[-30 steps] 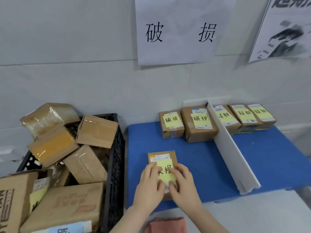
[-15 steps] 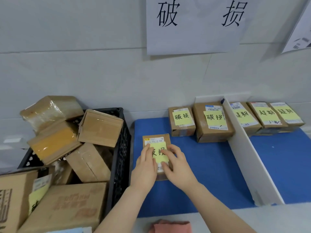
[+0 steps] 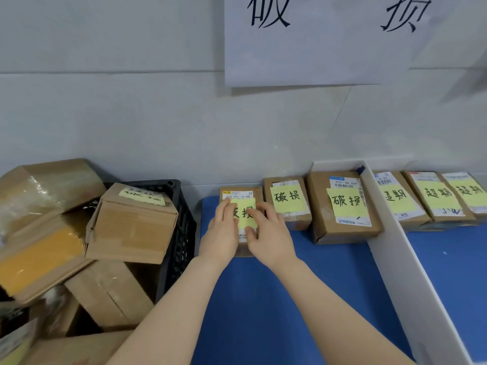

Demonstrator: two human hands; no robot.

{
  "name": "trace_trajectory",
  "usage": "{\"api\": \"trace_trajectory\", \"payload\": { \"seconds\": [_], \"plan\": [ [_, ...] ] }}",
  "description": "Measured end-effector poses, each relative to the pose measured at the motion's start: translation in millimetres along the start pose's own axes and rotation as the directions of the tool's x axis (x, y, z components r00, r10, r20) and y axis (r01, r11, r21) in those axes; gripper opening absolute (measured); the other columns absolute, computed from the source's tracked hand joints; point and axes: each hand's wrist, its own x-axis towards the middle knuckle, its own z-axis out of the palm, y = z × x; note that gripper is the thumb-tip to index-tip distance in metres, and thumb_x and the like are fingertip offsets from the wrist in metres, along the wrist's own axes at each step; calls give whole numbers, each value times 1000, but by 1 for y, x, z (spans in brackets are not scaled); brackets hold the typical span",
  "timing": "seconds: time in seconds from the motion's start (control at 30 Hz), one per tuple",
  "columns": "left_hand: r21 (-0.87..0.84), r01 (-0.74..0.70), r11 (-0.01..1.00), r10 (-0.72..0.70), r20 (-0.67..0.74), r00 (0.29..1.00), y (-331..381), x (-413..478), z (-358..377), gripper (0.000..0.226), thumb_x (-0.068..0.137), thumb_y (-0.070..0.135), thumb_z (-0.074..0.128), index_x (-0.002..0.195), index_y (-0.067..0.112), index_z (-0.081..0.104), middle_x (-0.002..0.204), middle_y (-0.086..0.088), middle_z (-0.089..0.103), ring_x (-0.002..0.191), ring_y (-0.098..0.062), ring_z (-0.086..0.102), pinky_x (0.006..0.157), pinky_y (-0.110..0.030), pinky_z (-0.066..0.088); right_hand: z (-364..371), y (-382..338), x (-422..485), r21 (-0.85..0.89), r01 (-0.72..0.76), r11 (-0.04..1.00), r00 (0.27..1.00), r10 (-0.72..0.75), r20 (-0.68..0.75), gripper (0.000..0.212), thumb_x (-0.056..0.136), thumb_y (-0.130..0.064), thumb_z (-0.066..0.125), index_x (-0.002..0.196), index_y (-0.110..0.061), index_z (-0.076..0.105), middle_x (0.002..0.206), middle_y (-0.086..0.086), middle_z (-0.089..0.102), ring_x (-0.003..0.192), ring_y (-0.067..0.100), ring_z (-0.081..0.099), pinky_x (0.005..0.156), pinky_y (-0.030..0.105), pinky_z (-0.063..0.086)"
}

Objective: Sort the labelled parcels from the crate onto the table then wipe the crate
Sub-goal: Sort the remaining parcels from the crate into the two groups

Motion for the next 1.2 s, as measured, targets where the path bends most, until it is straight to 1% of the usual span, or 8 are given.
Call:
{"api": "trace_trajectory", "payload": {
  "seconds": [0.3, 0.47, 0.7, 0.8, 0.97, 1.03, 1.13, 1.2],
  "plan": [
    [-59, 13, 998, -14, -11, 1000, 7, 34, 4, 42, 104, 23, 32, 145, 16, 30, 158, 9, 11, 122, -25, 47, 88, -48, 48, -13, 1, 40, -41, -18, 999, 999, 20, 50, 43, 91, -14, 53, 134, -15, 53, 141, -1, 38, 123, 24, 39, 104, 27, 31],
    [-108, 7, 994, -8, -13, 1000, 3, 38, 4, 40, 103, 26, 37, 142, 20, 35, 157, 13, 12, 116, -21, 53, 86, -46, 49, -12, 4, 45, -19, -50, 999, 995, 51, 85, 44, 90, -12, 54, 134, -16, 53, 145, -2, 36, 124, 26, 40, 103, 27, 31],
    [-25, 45, 999, -42, 123, 991, 19, 18, -9, 49, 102, 20, 34, 150, 22, 25, 162, 6, -3, 141, -27, 26, 101, -46, 42, -14, 5, 44, -4, -44, 999, 992, 44, 121, 46, 89, -11, 56, 134, -15, 53, 146, 1, 36, 129, 25, 39, 108, 31, 30],
    [-14, 95, 995, -94, 62, 994, 29, -23, -20, 43, 101, 18, 35, 144, 20, 35, 162, 3, 3, 137, -25, 31, 94, -41, 46, -17, 5, 47, -41, -20, 999, 989, 26, 147, 46, 89, -11, 57, 134, -14, 52, 146, 4, 37, 131, 24, 40, 110, 35, 30],
    [-127, 89, 988, -93, -24, 995, 46, -121, -39, 46, 103, 20, 37, 148, 20, 30, 162, 7, -2, 145, -14, 17, 101, -33, 43, -29, 2, 45, 34, -26, 999, 985, 19, 174, 44, 91, -12, 59, 134, -15, 55, 149, 7, 39, 133, 27, 40, 108, 37, 32],
    [-169, 51, 984, -61, -58, 996, 43, -159, -45, 43, 102, 20, 37, 146, 23, 34, 161, 12, 3, 142, -10, 26, 98, -28, 43, -34, -6, 37, 68, -19, 997, 997, 14, 76, 39, 93, -11, 56, 131, -17, 59, 146, 9, 45, 128, 29, 45, 100, 35, 36],
    [-252, -66, 966, 17, -190, 982, 30, -215, -49, 40, 97, 23, 33, 134, 29, 47, 153, 26, 18, 134, 1, 34, 95, -22, 43, -38, -38, 10, 176, 67, 982, 972, -25, -234, 32, 92, -7, 51, 118, -18, 66, 133, 6, 55, 115, 29, 54, 94, 34, 42],
    [-287, -105, 952, 26, -266, 964, 17, -249, -52, 42, 92, 28, 29, 127, 33, 51, 146, 35, 22, 131, 5, 36, 94, -22, 44, -37, -72, -19, 308, 173, 936, 938, -61, -341, 32, 91, -4, 49, 114, -19, 65, 120, 2, 58, 104, 21, 57, 87, 18, 41]
  ]
}}
